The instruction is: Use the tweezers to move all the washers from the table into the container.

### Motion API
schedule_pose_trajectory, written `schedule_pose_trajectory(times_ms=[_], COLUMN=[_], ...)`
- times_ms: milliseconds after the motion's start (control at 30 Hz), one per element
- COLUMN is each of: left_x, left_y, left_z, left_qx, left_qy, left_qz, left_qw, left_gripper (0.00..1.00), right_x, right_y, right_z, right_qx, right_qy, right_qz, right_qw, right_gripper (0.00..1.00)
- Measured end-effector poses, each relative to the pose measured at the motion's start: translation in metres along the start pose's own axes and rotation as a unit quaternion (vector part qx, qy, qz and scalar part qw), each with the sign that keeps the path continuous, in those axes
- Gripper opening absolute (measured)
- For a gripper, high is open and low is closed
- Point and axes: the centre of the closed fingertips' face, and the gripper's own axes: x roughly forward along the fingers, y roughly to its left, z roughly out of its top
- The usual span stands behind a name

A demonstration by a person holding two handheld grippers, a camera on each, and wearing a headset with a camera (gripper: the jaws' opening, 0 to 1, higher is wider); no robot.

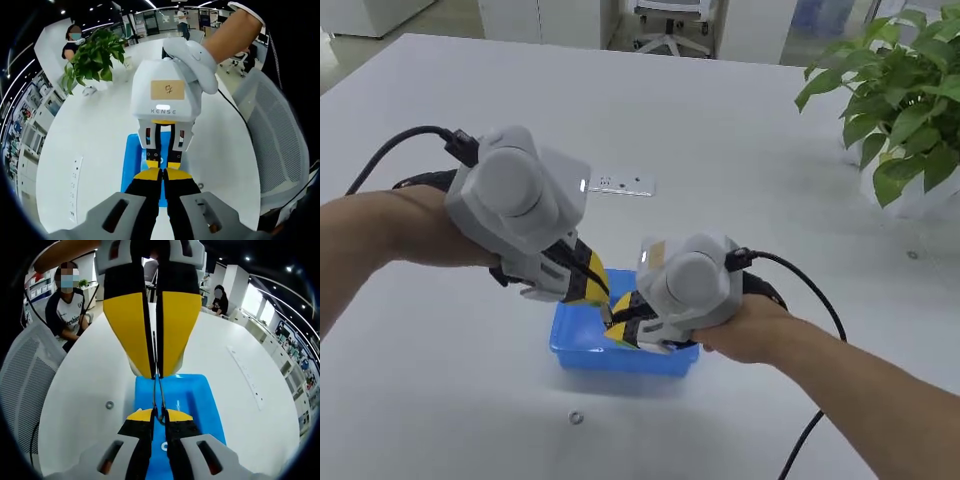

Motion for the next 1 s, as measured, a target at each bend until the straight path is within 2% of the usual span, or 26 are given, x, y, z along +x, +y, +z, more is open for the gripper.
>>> schedule_pose_trajectory(times_ms=[500,1000], left_x=[0.014,0.013], left_y=[0.011,0.011], left_z=[-0.008,-0.011], left_qx=[-0.015,-0.018], left_qy=[-0.002,-0.004], left_qz=[-0.005,-0.005], left_qw=[0.9999,0.9998], left_gripper=[0.05,0.05], right_x=[0.016,0.016], right_y=[-0.007,-0.007], right_z=[-0.011,-0.011], right_qx=[0.025,0.023], right_qy=[0.003,0.003], right_qz=[0.016,0.015], right_qw=[0.9995,0.9996], right_gripper=[0.1,0.1])
